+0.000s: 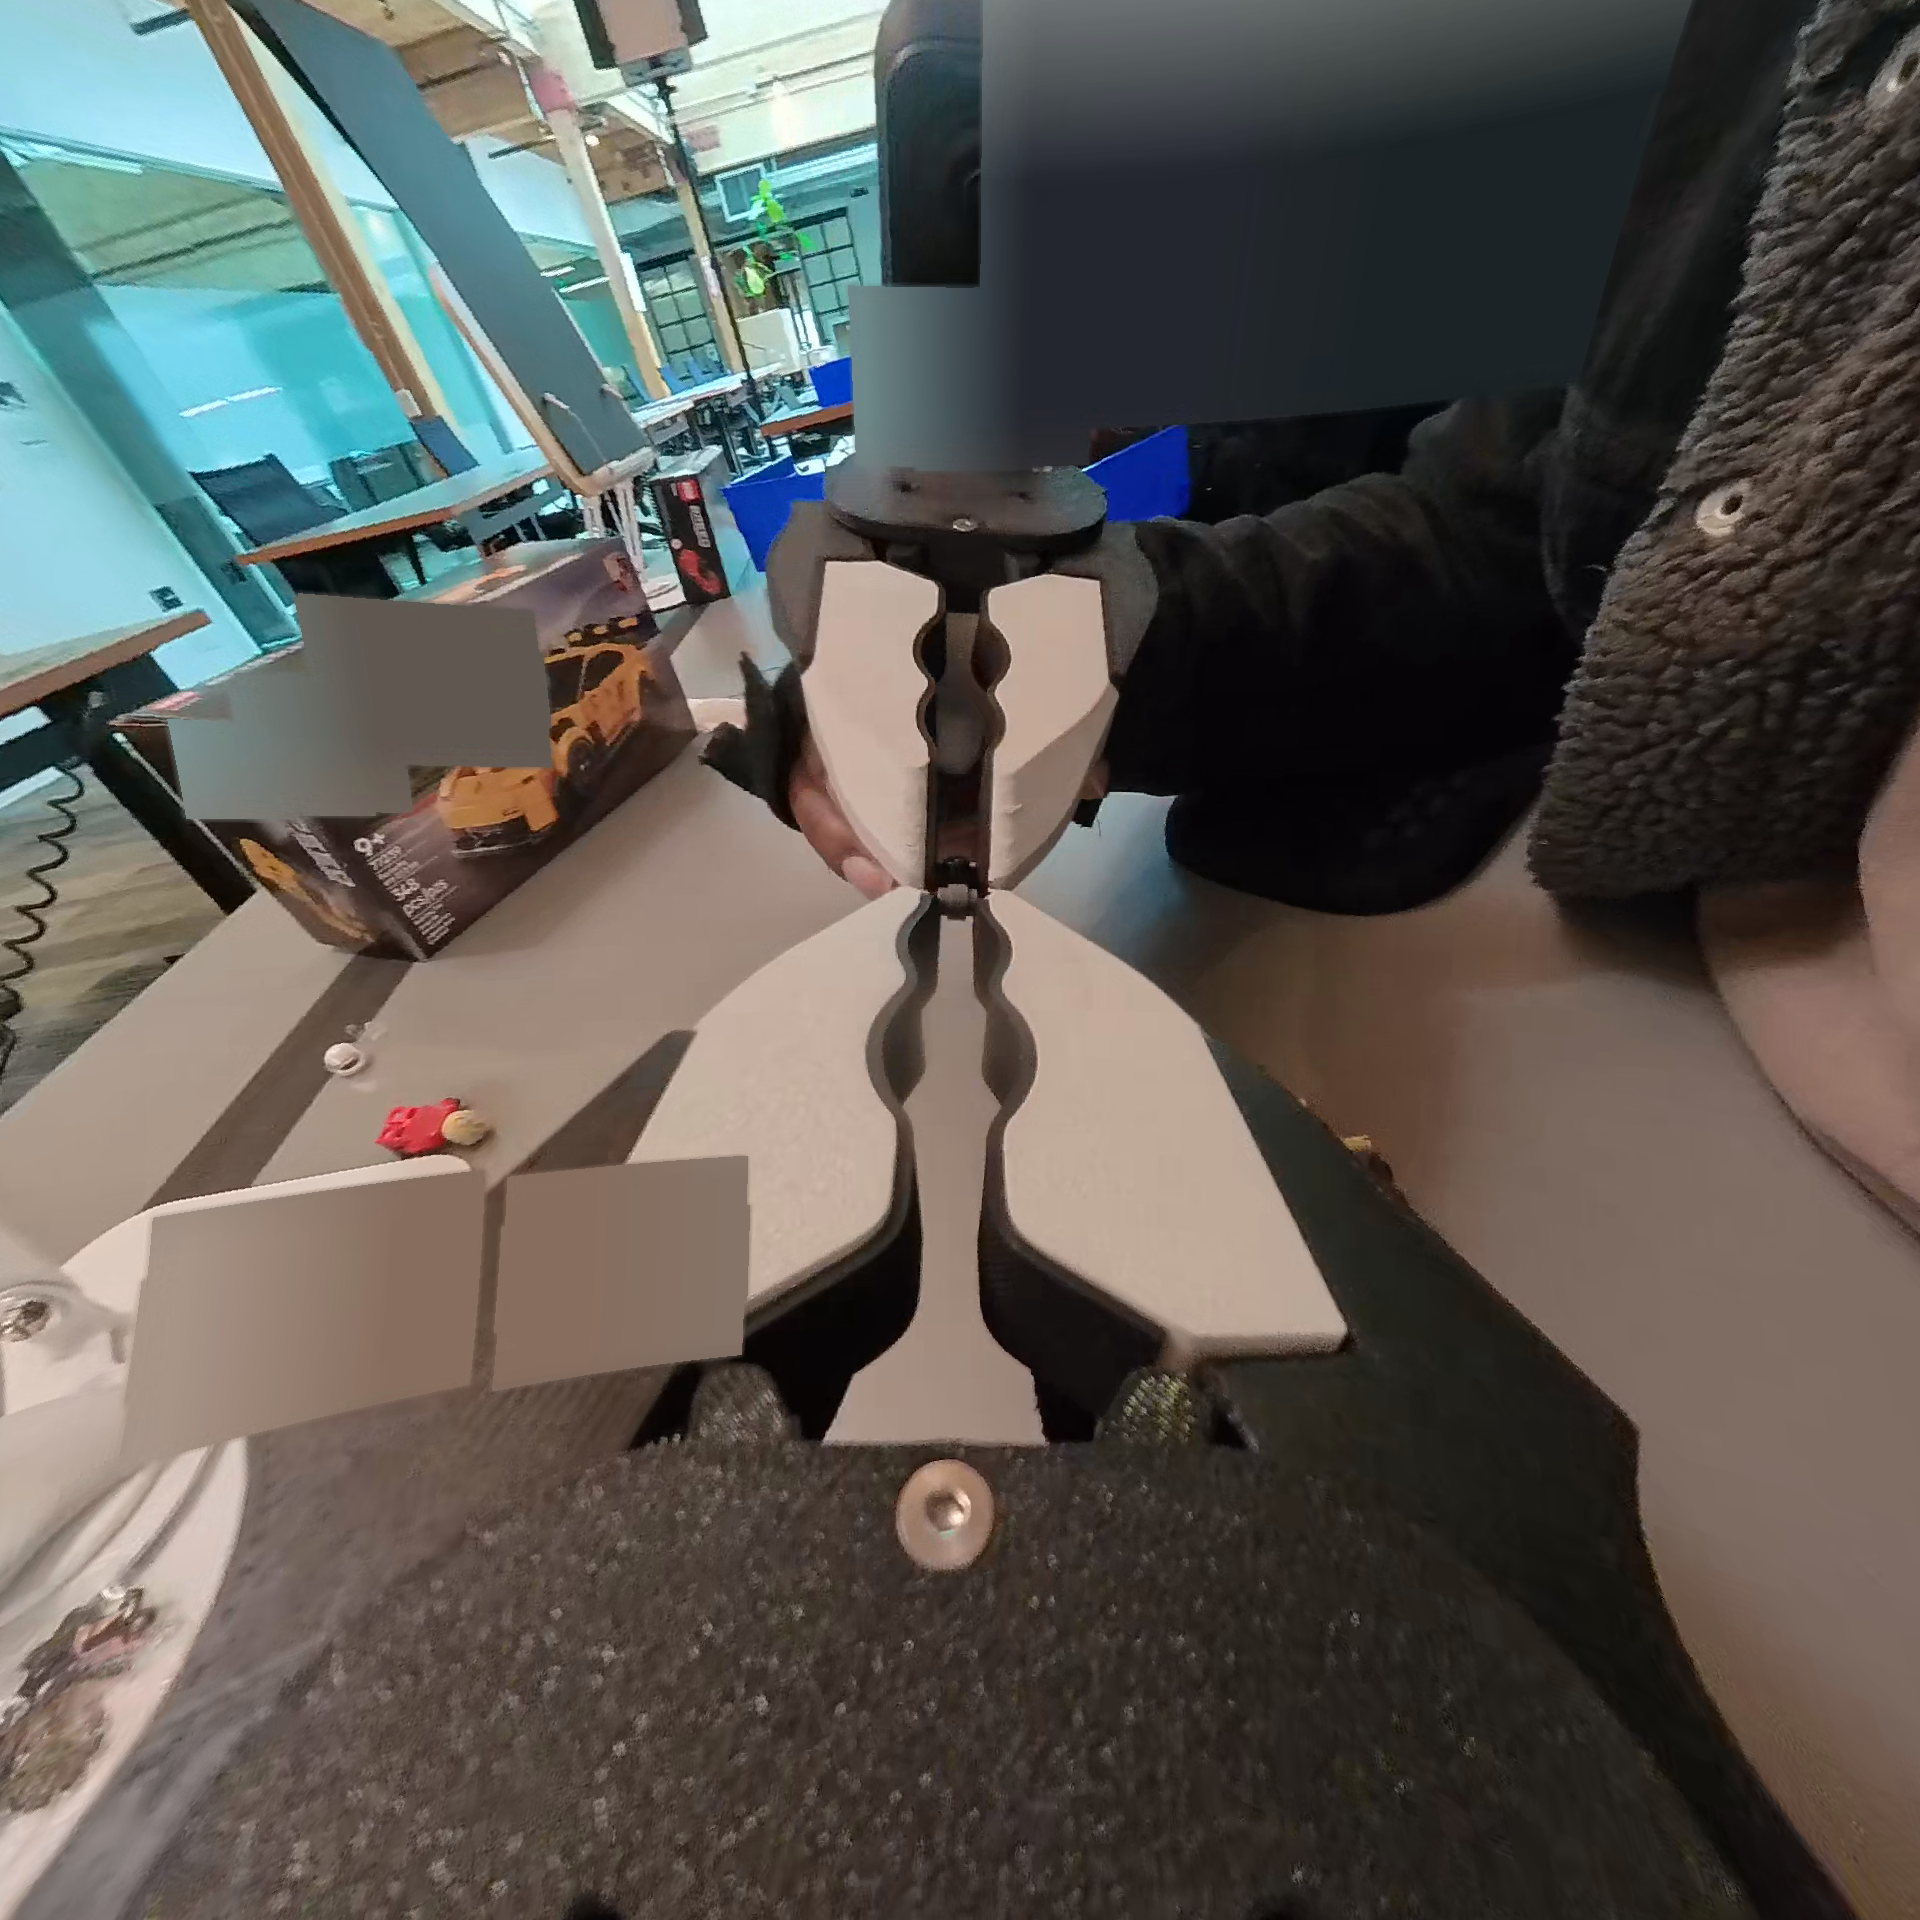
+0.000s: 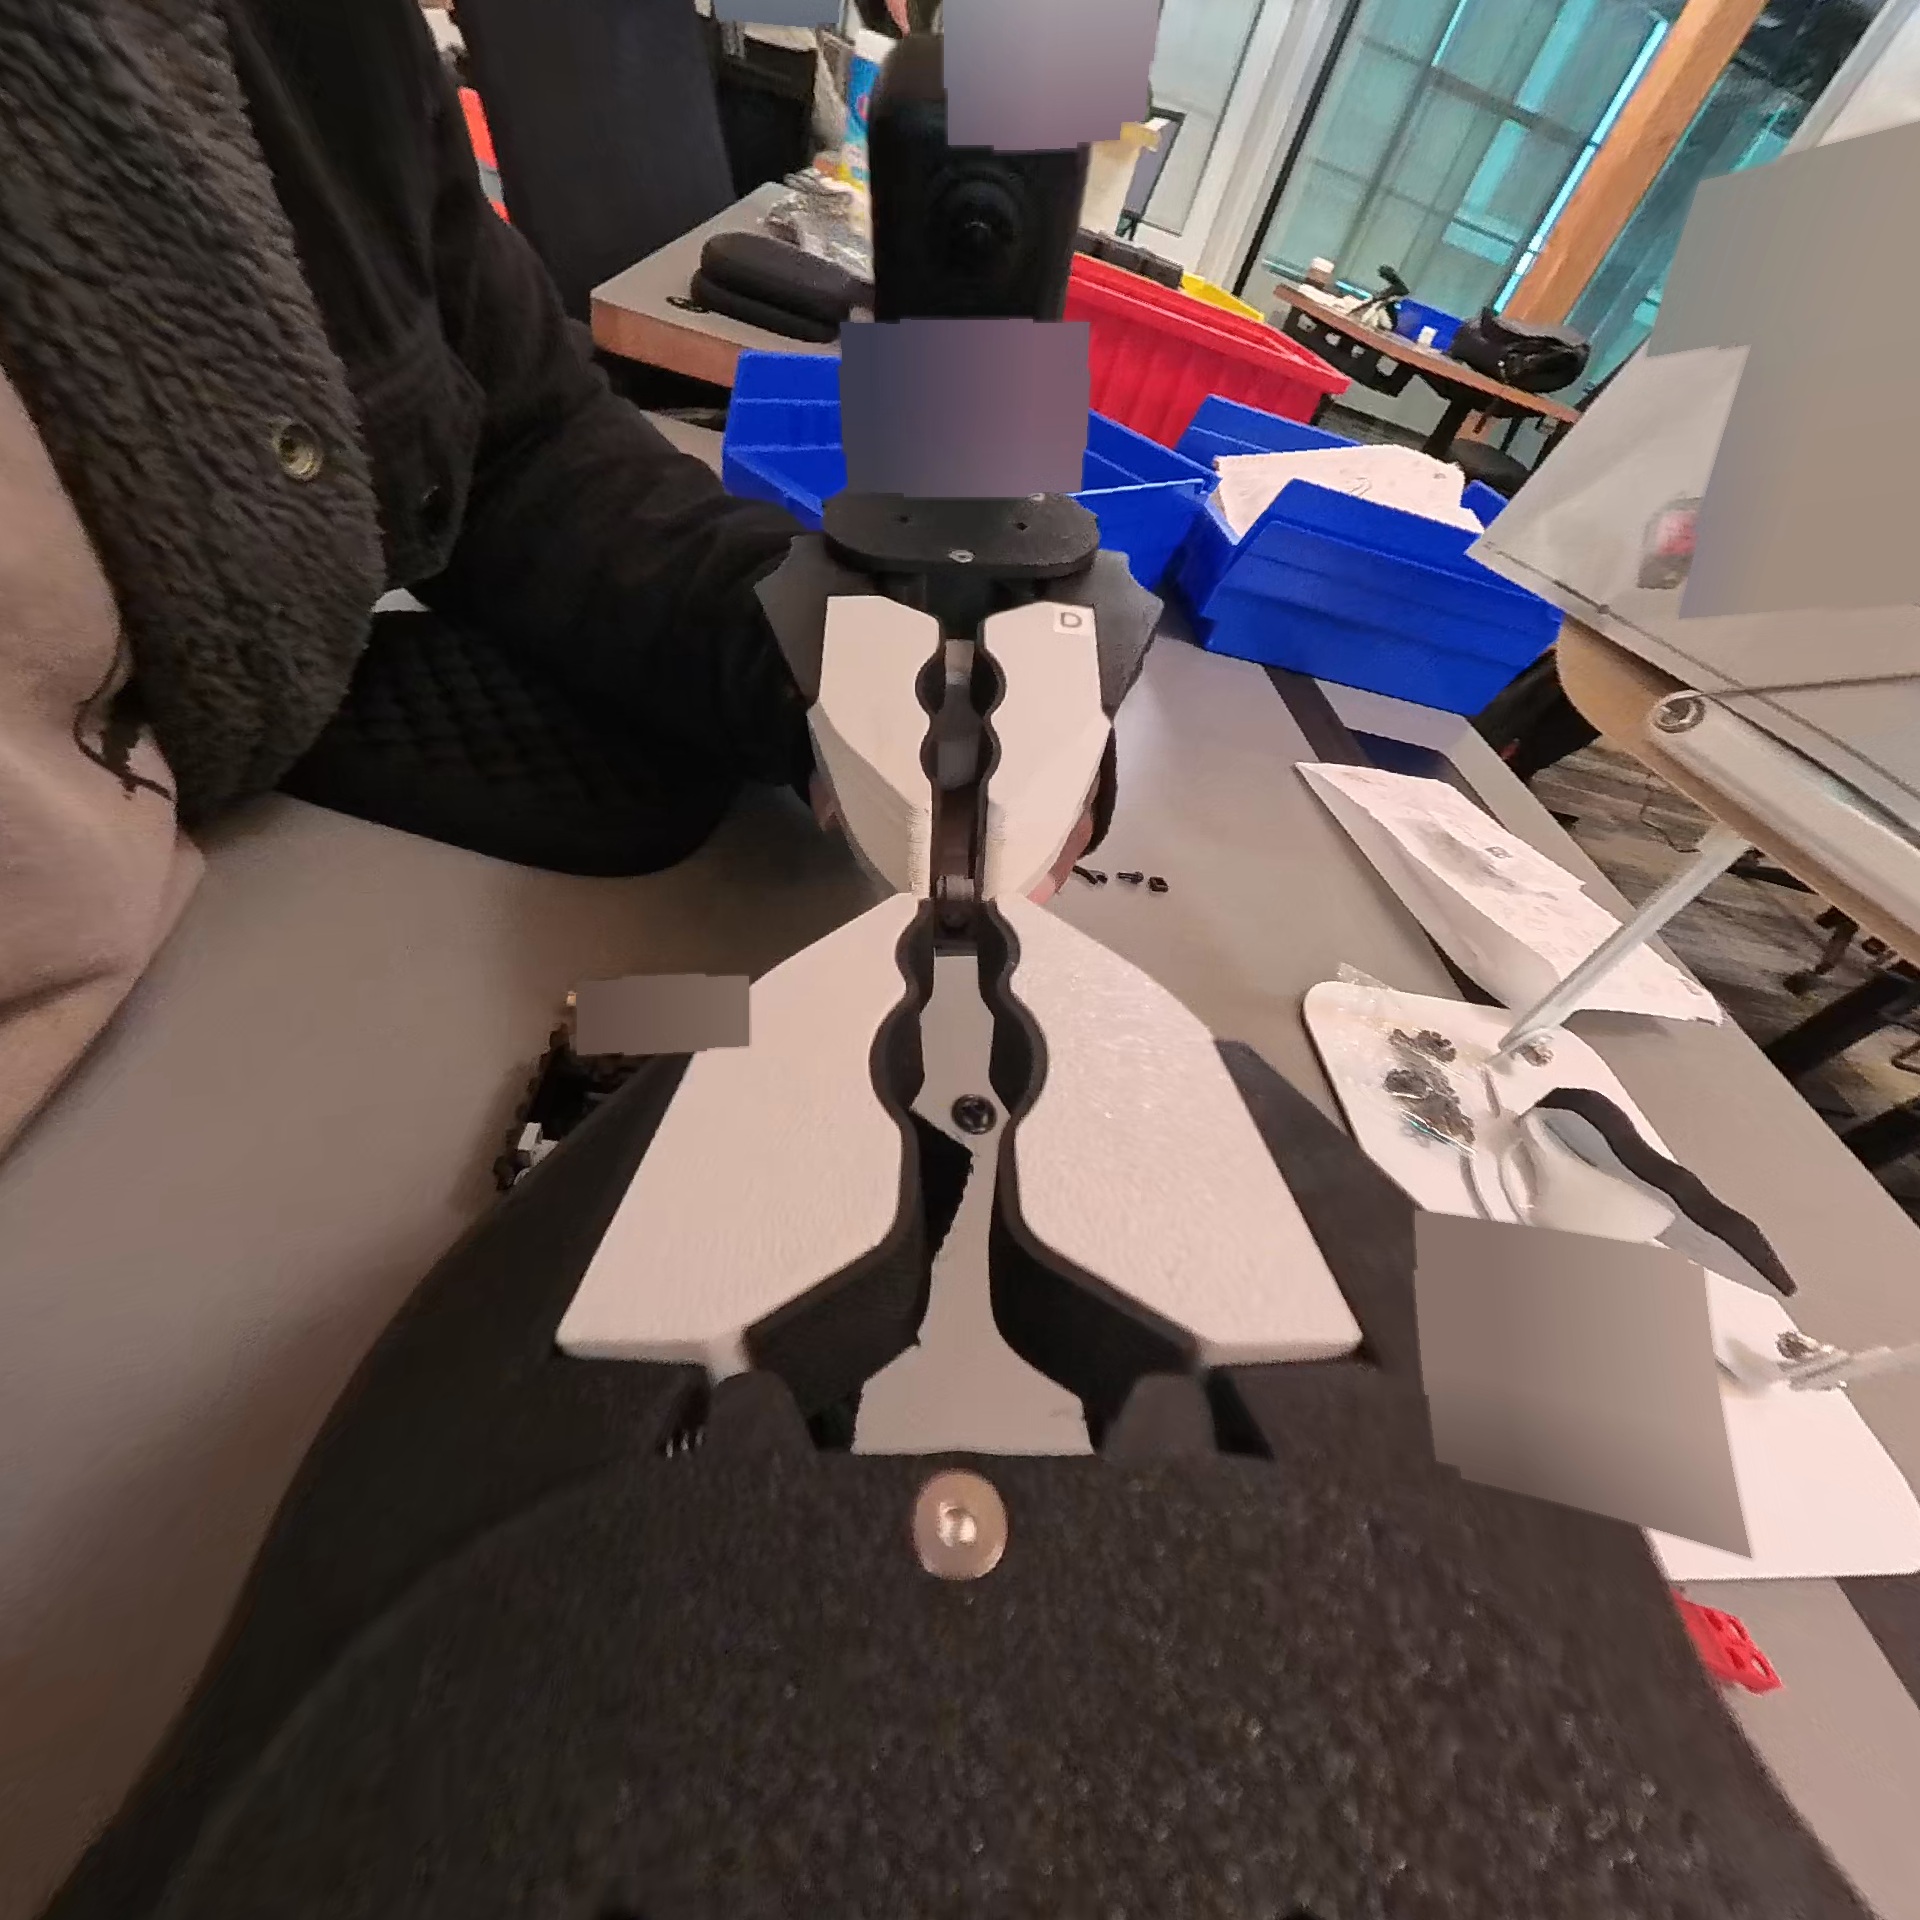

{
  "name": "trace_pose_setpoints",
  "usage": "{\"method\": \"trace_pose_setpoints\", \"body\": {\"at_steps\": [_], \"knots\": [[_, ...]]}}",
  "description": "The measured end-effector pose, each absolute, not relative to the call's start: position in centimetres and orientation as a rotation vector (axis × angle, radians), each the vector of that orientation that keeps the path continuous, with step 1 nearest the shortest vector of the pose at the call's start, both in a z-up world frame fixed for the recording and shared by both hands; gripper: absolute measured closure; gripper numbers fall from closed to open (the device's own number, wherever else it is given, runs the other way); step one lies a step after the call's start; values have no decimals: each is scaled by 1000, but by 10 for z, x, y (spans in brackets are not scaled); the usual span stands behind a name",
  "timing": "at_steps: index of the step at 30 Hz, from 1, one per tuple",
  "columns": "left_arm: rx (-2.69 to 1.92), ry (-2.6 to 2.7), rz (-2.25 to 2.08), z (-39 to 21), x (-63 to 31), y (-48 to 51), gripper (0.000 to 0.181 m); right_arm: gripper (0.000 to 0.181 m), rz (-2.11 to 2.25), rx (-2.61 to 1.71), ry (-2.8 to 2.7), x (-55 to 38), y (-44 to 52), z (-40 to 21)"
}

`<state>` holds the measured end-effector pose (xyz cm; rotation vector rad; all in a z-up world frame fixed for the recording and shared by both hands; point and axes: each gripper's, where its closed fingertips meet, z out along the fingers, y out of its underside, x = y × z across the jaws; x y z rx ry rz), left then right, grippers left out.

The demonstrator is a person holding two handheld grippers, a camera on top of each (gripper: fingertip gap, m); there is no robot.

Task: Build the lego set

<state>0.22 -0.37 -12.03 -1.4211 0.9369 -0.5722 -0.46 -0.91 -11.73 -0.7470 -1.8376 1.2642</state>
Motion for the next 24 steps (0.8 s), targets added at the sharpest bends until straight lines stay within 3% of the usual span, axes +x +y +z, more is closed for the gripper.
{"method": "trace_pose_setpoints", "body": {"at_steps": [24], "knots": [[-1422,929,-582,-119,2,-5,175,173,1267,-755,-1840,-5,-9,-117]]}}
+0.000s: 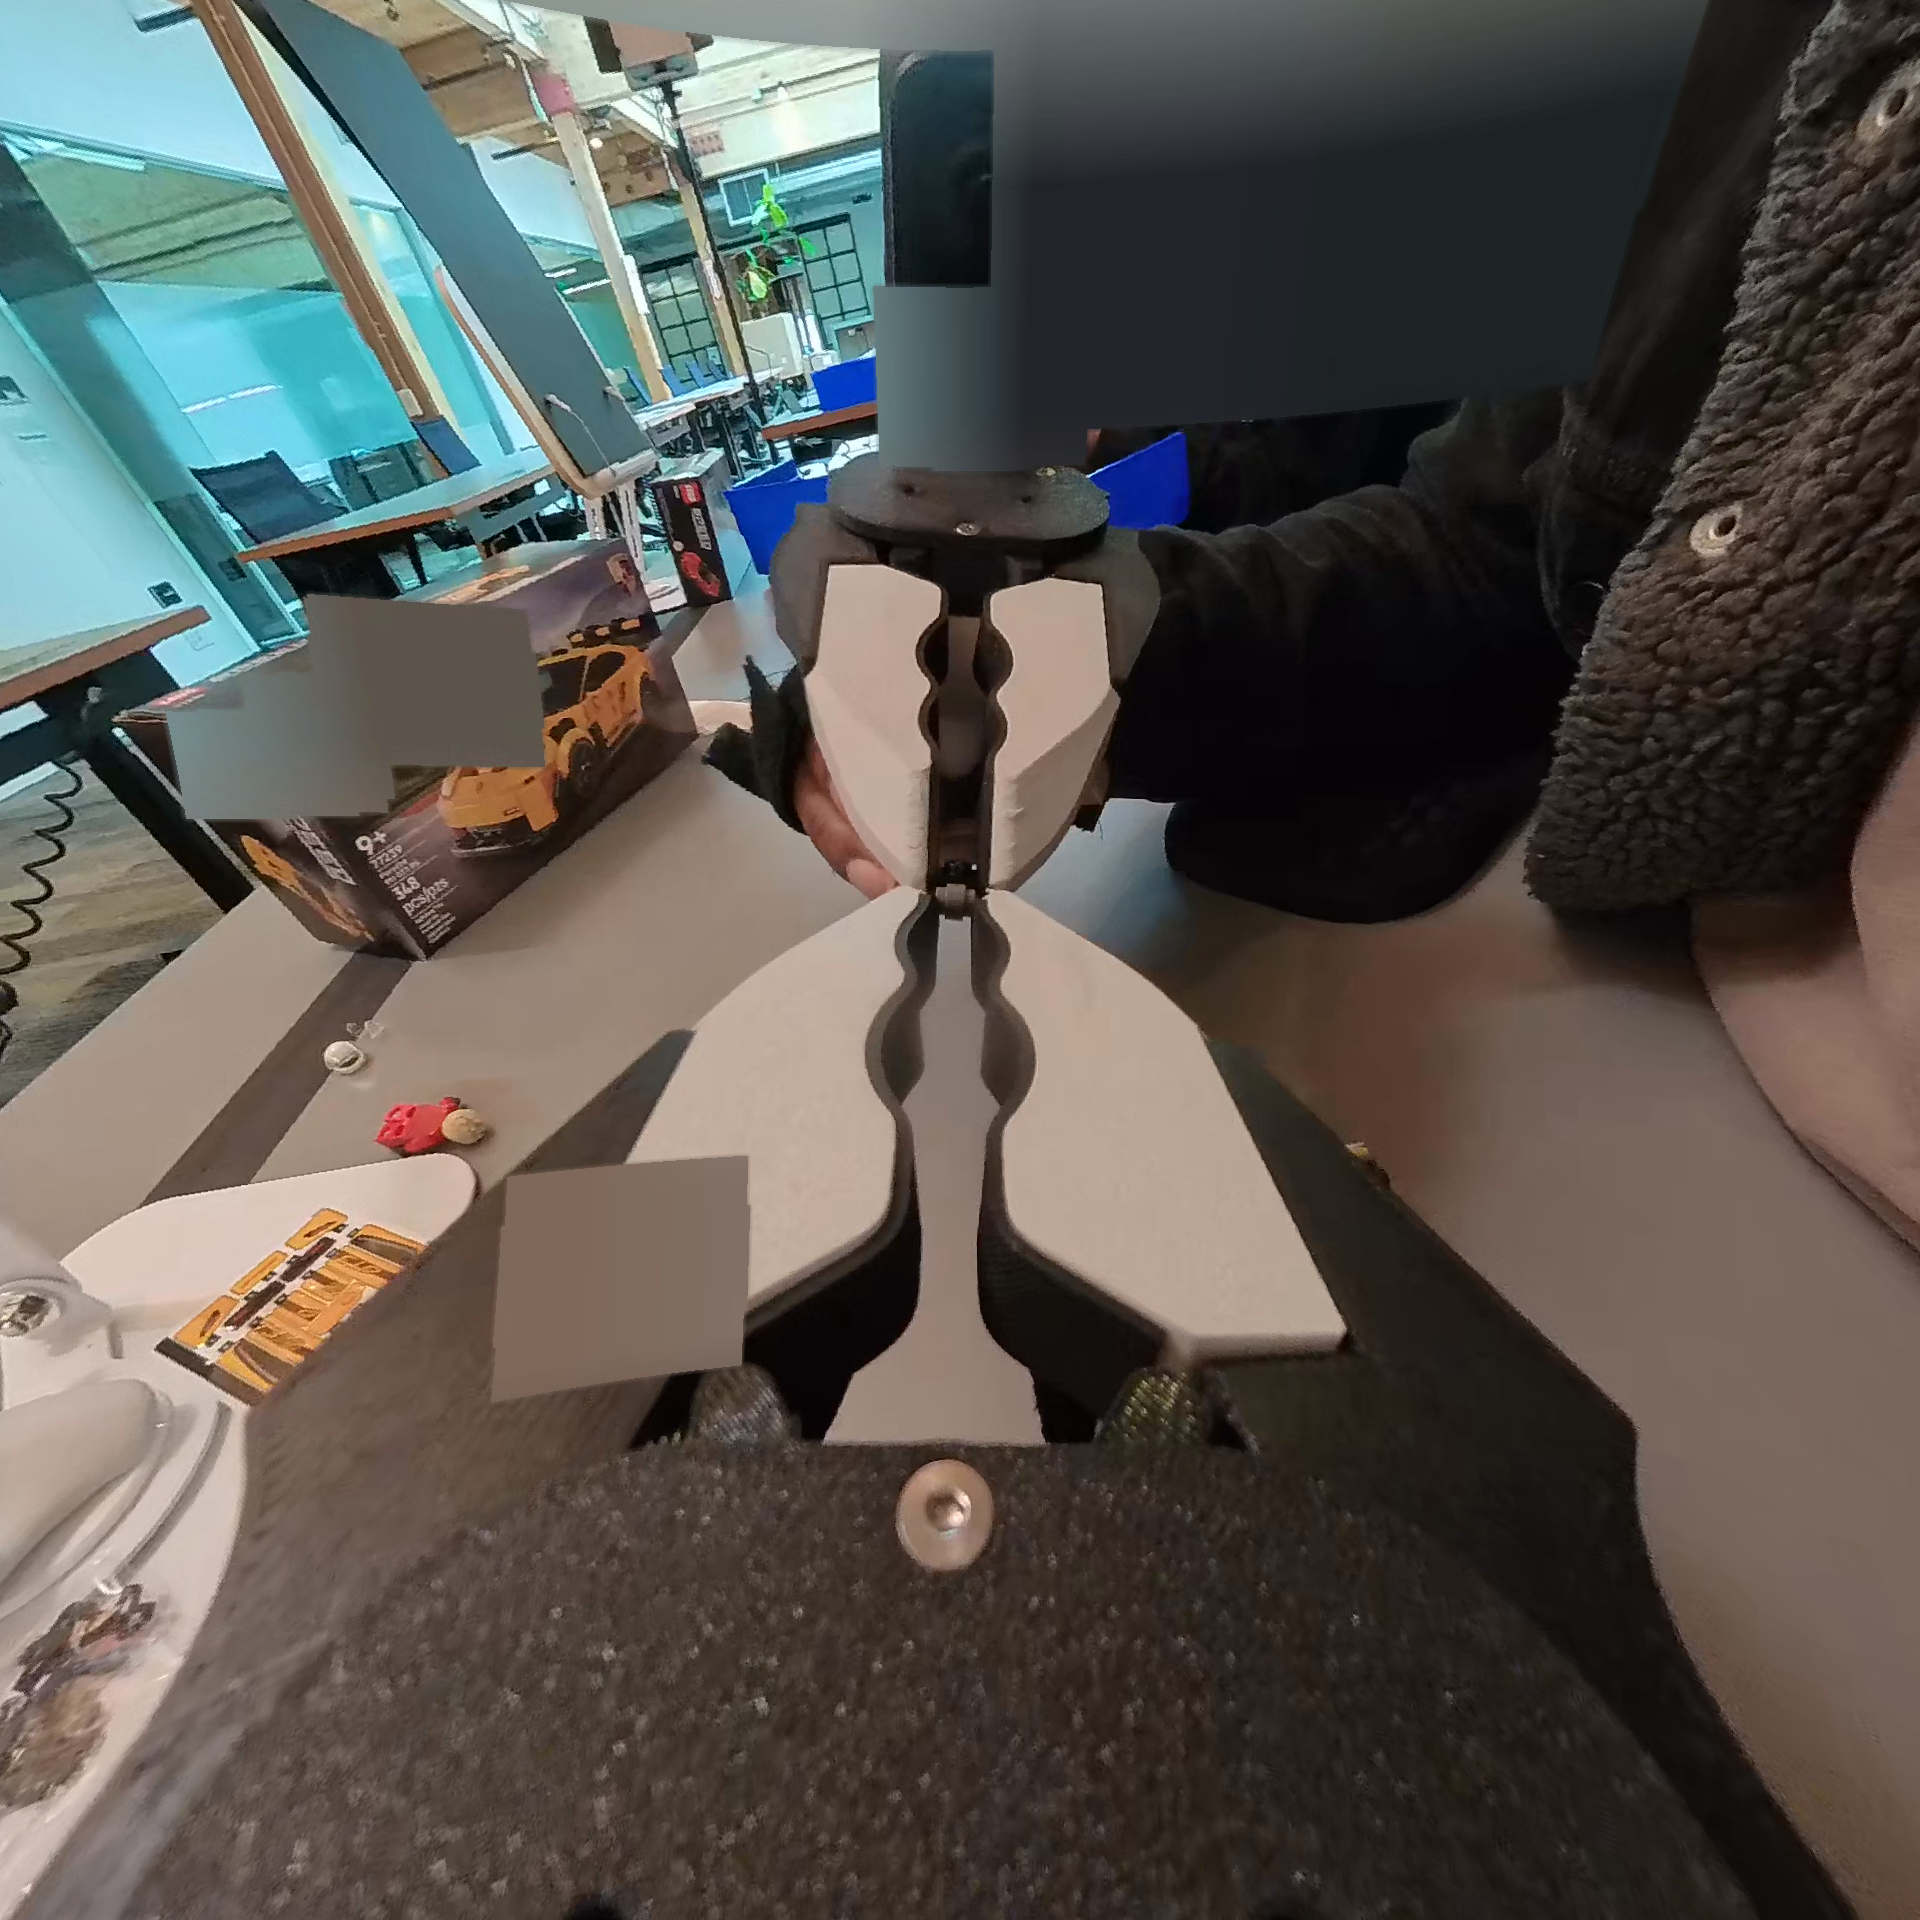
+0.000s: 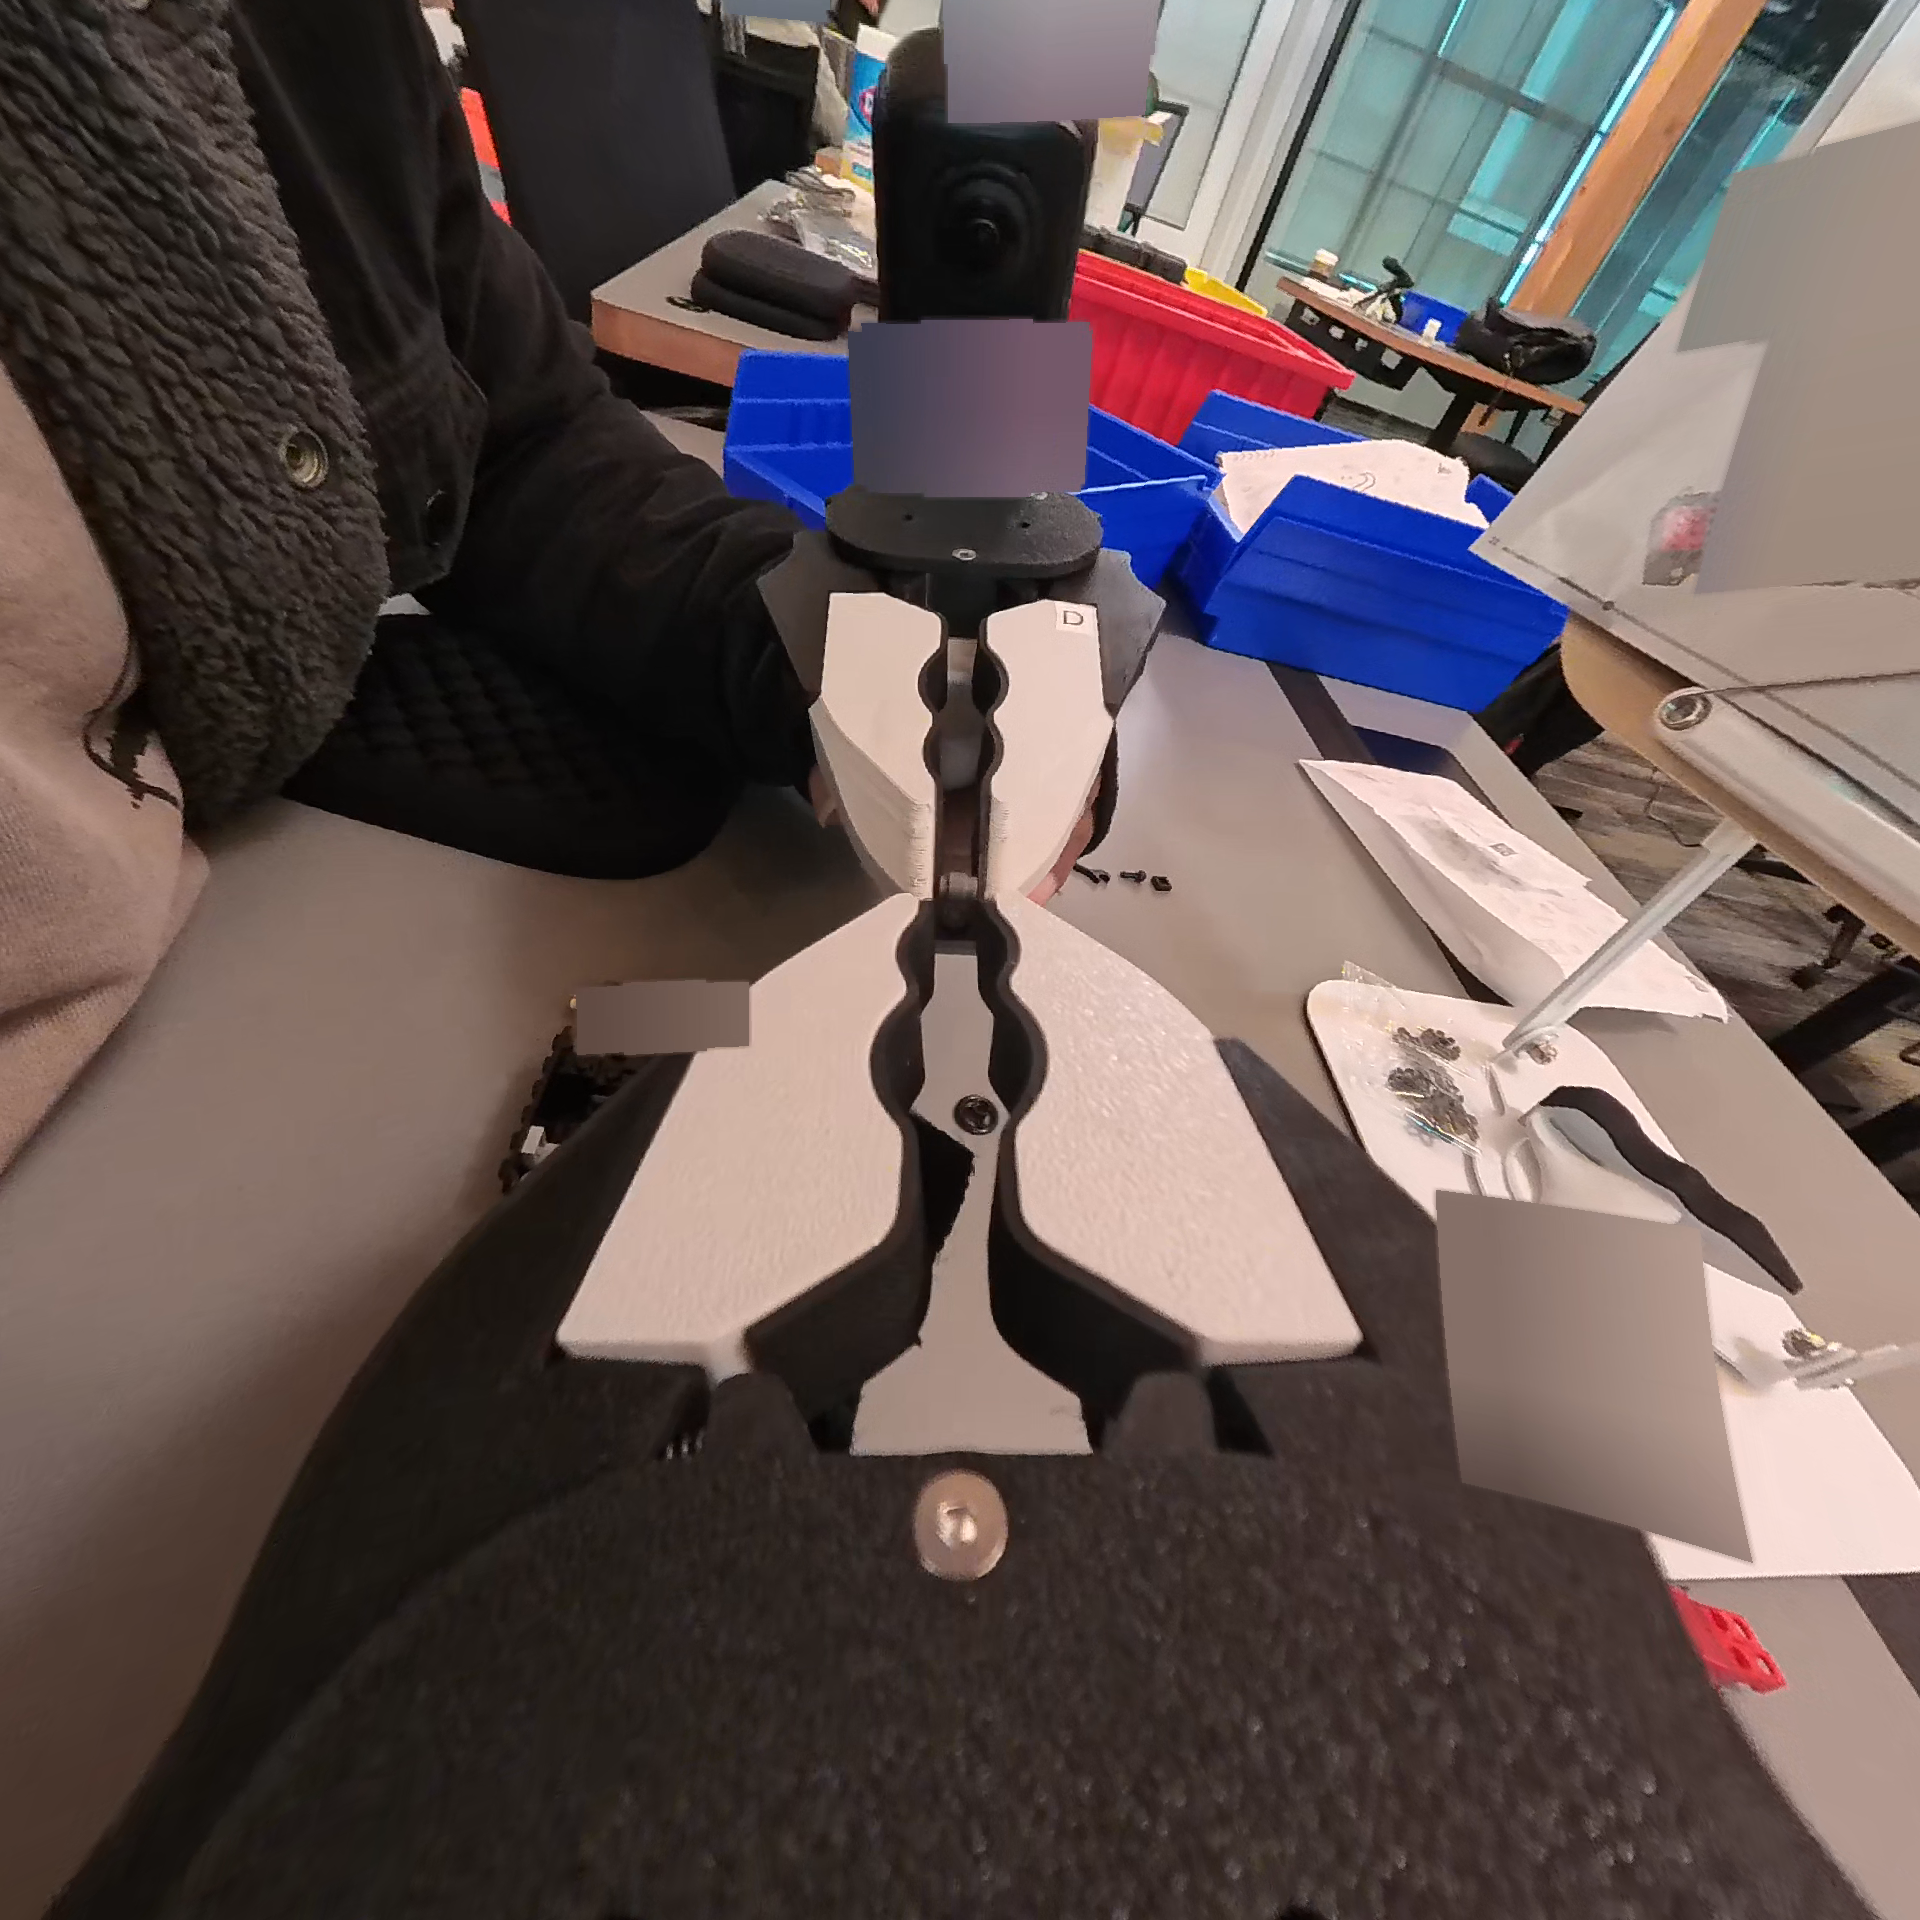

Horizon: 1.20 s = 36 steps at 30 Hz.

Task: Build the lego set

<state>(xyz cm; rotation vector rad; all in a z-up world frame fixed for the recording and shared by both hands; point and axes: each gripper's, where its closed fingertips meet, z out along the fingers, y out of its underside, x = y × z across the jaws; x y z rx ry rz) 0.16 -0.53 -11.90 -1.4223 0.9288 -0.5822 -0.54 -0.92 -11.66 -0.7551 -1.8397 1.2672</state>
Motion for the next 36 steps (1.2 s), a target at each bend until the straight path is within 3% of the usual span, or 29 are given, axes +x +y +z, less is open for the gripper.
{"method": "trace_pose_setpoints", "body": {"at_steps": [7,12,20,36], "knots": [[-1424,899,-607,-119,-1,-3,175,173,1270,-796,-1821,-8,-7,-116],[-1405,796,-758,-113,-11,-1,175,160,1311,-845,-1796,-11,-2,-116],[-1395,798,-820,-113,-7,-4,175,173,1359,-867,-1747,-16,-6,-113],[-1391,819,-759,-112,-5,-9,175,173,1399,-917,-1775,-14,-12,-112]]}}
